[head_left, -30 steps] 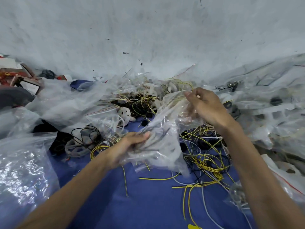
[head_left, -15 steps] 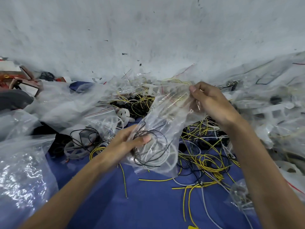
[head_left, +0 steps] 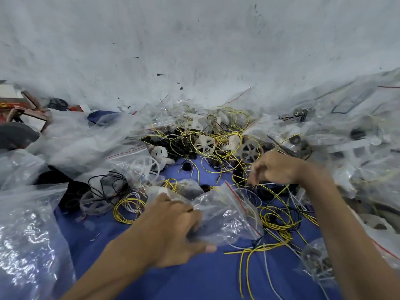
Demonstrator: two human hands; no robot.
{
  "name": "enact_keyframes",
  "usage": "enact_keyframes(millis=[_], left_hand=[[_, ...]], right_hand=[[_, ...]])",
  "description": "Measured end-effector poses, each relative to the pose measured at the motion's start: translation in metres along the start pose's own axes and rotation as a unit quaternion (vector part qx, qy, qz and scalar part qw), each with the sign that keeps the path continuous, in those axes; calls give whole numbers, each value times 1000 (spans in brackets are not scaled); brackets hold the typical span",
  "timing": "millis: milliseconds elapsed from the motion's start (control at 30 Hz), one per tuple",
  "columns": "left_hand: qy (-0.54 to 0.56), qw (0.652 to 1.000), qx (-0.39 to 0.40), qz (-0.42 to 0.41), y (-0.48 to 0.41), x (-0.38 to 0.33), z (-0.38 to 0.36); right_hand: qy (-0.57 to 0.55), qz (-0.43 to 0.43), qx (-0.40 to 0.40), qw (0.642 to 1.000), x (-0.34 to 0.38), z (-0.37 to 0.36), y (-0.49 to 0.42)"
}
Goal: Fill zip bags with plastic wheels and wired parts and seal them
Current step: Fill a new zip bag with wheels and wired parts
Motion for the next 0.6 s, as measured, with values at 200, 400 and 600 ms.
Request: enact_keyframes(millis=[200,400,600], left_hand=[[-6,986,-146,80,2,7,18],[-64,995,-45,58,-3,-8,-3],[-107,989,-89,43,-1,-11,2]], right_hand=[[-29,-5,-43,999,16,4,2],[-32,95,-57,993,99,-14,-5],[85,147,22,985,192,-75,-50]])
Point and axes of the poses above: each hand's wrist, its own y-axis away from the middle knuckle, its own z-axis out of the back of the hand, x = y × z, the point moved 8 cm from there along -y, towards the middle knuckle, and after that the axes turned 11 degrees about -z, right-handed, at the moved point
